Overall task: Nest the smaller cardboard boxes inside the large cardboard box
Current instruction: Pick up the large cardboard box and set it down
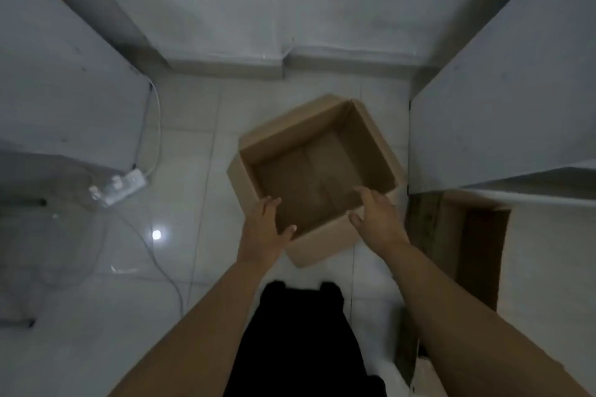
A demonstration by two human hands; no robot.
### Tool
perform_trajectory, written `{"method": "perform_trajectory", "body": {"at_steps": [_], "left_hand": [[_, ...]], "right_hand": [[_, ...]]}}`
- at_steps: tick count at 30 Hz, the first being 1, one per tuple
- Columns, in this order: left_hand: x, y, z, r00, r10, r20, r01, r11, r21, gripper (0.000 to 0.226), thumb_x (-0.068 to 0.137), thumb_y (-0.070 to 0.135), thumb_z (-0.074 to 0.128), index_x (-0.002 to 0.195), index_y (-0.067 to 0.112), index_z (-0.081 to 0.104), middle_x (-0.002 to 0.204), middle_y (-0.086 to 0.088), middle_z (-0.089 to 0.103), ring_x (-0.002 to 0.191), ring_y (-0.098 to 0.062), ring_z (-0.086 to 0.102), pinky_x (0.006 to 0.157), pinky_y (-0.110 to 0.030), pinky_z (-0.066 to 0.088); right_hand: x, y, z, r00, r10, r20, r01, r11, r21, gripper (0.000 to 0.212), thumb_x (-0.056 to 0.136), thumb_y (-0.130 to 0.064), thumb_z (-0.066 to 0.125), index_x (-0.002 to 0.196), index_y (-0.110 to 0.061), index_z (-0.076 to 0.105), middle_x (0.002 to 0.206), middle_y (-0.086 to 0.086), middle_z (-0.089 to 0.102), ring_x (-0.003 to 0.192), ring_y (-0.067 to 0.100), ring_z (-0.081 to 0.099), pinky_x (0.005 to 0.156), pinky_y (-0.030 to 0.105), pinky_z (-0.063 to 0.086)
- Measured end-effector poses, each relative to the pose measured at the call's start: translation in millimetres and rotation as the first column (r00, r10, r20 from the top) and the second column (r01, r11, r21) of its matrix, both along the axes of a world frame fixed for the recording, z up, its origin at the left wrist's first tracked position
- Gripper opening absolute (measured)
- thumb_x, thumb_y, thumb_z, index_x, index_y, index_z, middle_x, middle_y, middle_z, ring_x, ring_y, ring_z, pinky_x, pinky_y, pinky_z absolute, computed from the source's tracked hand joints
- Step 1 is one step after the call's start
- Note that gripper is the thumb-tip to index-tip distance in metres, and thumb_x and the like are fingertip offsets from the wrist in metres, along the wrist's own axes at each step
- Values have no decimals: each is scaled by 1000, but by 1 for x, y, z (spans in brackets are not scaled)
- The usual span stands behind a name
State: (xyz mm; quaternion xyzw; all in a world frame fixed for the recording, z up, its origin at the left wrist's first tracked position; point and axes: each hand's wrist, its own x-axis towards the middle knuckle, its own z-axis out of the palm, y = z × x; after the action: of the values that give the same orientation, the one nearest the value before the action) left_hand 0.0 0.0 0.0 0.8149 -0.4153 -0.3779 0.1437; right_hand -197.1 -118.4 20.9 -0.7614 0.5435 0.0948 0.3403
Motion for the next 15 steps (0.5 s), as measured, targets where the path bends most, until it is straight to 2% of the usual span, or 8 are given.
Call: {"method": "perform_trajectory", "body": {"at_steps": [4, 9, 12, 15], "left_hand": [[-31, 33, -80, 993, 111, -43, -106, 988, 115, 80, 85, 38, 63, 149, 18, 19, 159, -11, 6, 146, -25, 7, 118, -40, 17], [-51, 41, -164, 990, 139, -18, -136, 983, 125, 100, 79, 51, 65, 151, 22, 3, 156, -11, -23, 145, -27, -19, 117, -43, 3], [-60, 36, -203, 983, 185, -12, -184, 981, 55, 106, 75, 54, 66, 151, 25, -2, 155, -5, -28, 144, -25, -20, 113, -39, 4], [-67, 34, -216, 935, 354, -30, -356, 932, -69, 114, 74, 54, 65, 148, 21, -15, 155, 0, -26, 144, -15, -13, 116, -37, 13]], "right_hand": [[-20, 4, -82, 999, -17, -27, 18, 999, 44, 54, 92, -27, 53, 141, -17, 33, 145, 12, 38, 132, 29, 32, 107, 40, 29], [-42, -35, -167, 992, 6, -126, -17, 995, -93, 64, 89, -44, 54, 144, -22, 28, 157, 9, 10, 144, 29, 5, 114, 47, 12], [-53, -70, -211, 981, -38, -188, -2, 978, -206, 74, 87, -50, 52, 147, -27, 16, 158, 11, -4, 143, 35, -7, 113, 50, 1], [-62, -103, -232, 981, -136, -142, 100, 968, -231, 80, 89, -44, 52, 149, -25, 2, 158, 14, -2, 144, 36, -2, 115, 50, 4]]}}
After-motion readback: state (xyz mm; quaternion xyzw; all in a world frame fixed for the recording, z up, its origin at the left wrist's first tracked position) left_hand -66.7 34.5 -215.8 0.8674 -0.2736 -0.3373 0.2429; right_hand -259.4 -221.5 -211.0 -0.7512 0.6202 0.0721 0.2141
